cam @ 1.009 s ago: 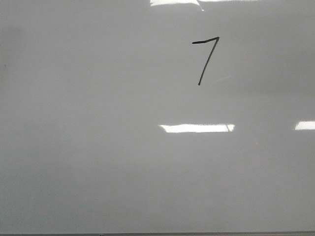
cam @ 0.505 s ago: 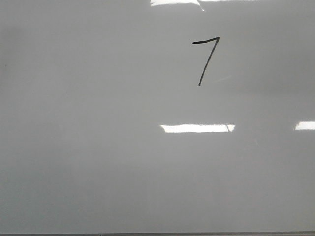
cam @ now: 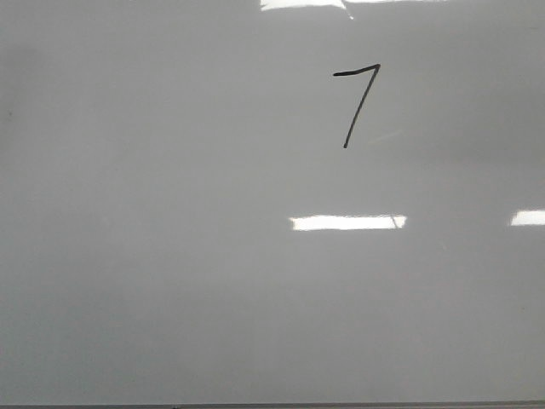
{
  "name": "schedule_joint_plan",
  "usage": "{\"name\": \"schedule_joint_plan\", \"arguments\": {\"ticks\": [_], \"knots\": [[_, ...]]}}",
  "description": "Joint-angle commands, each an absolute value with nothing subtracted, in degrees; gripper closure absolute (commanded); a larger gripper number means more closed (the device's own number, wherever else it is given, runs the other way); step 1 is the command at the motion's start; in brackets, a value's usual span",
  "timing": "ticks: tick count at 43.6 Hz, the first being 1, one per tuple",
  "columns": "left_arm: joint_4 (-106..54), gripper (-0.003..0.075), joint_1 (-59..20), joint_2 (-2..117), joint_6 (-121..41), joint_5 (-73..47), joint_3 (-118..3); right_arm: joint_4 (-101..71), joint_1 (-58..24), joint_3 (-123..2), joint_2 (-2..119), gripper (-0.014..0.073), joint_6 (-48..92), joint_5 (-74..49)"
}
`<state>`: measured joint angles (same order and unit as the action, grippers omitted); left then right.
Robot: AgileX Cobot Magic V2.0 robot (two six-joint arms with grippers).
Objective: Write number 7 on whiteboard
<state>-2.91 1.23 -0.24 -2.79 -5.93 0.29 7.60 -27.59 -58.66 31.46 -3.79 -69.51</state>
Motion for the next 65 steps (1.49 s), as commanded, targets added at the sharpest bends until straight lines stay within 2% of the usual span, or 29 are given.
{"name": "schedule_joint_plan", "arguments": {"ticks": [1,8,13,23,34,42,65], "knots": [[-3.1,0.0741,1.4,-1.1,-2.8,-1.3,0.5,7.7,-27.3,-59.7,31.6,0.0662,-3.7,-65.6],[-3.1,0.0741,1.4,-1.1,-2.8,-1.3,0.5,5.4,-22.2,-53.7,26.6,0.0661,-3.7,-61.2],[-3.1,0.0741,1.4,-1.1,-2.8,-1.3,0.5,-1.3,-14.1,-43.5,19.3,0.0661,-3.5,-49.2],[-3.1,0.0741,1.4,-1.1,-2.8,-1.3,0.5,-5.7,-4.1,-24.6,8.1,0.0661,-2.8,-28.3],[-3.1,0.0741,1.4,-1.1,-2.8,-1.3,0.5,-5.7,-0.1,-7.3,0.3,0.0661,-2.6,-5.4],[-3.1,0.0741,1.4,-1.1,-2.8,-1.3,0.5,-5.7,1.2,1.5,-1.7,0.0661,-2.6,4.7],[-3.1,0.0741,1.4,-1.1,-2.8,-1.3,0.5,-5.7,1.3,1.3,-1.7,0.0661,-2.6,2.8]]}}
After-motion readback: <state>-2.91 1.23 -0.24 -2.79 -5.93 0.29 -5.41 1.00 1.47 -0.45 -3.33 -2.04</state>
